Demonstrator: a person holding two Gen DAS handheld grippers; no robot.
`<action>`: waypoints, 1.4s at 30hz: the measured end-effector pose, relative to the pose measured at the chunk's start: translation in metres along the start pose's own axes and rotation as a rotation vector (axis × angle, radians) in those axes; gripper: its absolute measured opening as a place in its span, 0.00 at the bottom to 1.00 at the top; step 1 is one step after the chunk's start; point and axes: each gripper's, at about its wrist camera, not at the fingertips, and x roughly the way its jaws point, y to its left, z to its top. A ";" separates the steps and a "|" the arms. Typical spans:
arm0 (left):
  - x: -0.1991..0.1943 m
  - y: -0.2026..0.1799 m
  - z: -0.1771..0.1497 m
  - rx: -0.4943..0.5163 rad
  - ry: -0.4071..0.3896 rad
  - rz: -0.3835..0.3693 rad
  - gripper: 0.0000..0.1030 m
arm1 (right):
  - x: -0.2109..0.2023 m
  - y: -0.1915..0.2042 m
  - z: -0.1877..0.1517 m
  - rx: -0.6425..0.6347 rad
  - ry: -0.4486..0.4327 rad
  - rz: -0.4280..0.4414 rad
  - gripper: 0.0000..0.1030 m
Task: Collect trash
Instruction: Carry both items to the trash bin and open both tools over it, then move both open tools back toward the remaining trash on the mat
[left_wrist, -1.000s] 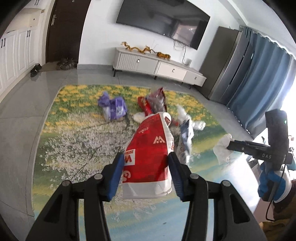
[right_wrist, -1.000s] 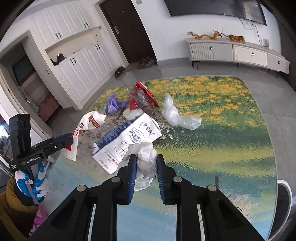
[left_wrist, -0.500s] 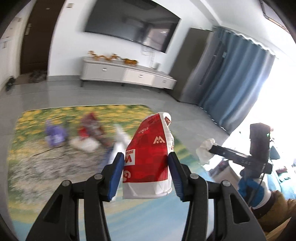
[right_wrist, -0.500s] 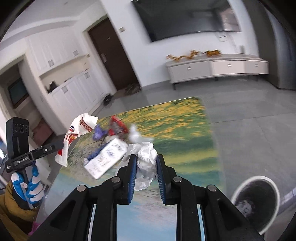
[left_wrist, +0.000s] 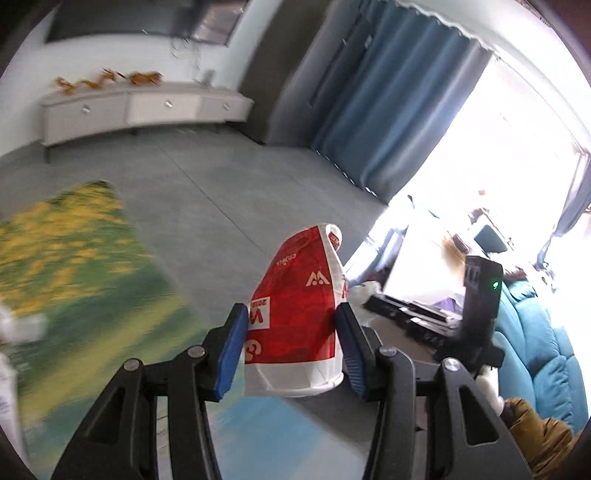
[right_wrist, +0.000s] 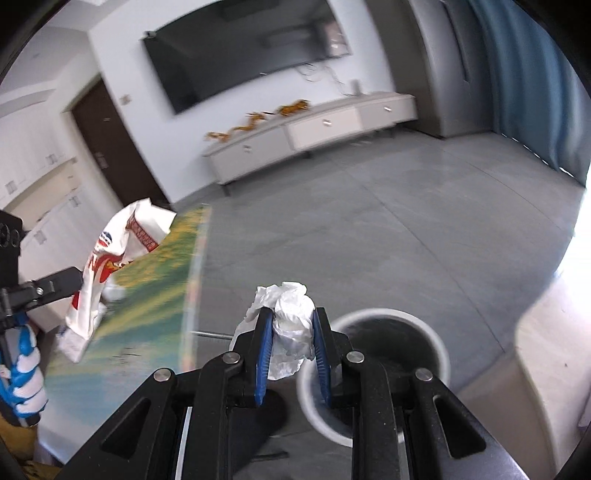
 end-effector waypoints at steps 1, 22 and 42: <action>0.013 -0.006 0.002 0.005 0.016 -0.005 0.45 | 0.004 -0.010 -0.002 0.017 0.007 -0.011 0.22; 0.037 -0.002 -0.005 -0.052 0.042 0.084 0.54 | 0.003 -0.028 -0.002 0.066 -0.001 -0.087 0.55; -0.224 0.090 -0.089 -0.162 -0.343 0.666 0.64 | -0.043 0.188 0.035 -0.230 -0.176 0.045 0.88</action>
